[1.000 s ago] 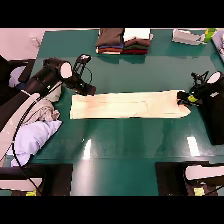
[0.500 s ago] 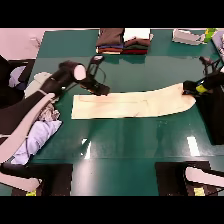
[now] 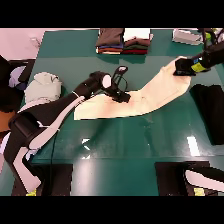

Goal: Fold the shirts.

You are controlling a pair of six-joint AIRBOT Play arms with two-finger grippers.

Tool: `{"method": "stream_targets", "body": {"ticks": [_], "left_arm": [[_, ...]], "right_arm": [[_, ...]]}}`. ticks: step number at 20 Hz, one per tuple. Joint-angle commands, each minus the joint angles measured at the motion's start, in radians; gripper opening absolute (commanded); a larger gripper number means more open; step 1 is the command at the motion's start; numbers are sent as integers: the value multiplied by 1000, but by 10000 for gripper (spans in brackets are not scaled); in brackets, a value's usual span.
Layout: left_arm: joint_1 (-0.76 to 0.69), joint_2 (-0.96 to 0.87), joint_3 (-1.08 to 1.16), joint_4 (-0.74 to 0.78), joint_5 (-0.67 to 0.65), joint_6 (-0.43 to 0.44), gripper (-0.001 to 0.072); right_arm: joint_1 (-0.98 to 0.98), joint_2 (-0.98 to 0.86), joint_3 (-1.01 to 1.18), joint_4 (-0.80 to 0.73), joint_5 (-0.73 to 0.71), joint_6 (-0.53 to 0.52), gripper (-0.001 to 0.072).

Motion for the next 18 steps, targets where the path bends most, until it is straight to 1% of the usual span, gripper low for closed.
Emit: {"method": "stream_targets", "body": {"ticks": [1,5,7,9,12,14,16,18], "left_arm": [[-16,-36,17,-48,21,14,27],[-13,-36,18,-11,3,14,27],[5,-24,18,46,-42,8,27],[53,5,23,113,-115,5,27],[166,103,24,217,-213,14,27],[254,195,24,286,-254,26,27],[343,294,24,329,-287,63,27],[424,388,24,349,-304,66,27]], "right_arm": [[106,-35,116,2,26,46,13],[183,-72,200,1,41,70,13],[212,-79,220,1,36,82,13],[237,-87,228,1,29,87,13],[290,-101,225,2,-8,104,13],[346,-122,226,3,-46,115,13],[423,-163,226,3,-89,119,13],[521,-225,226,4,-163,130,14]]}}
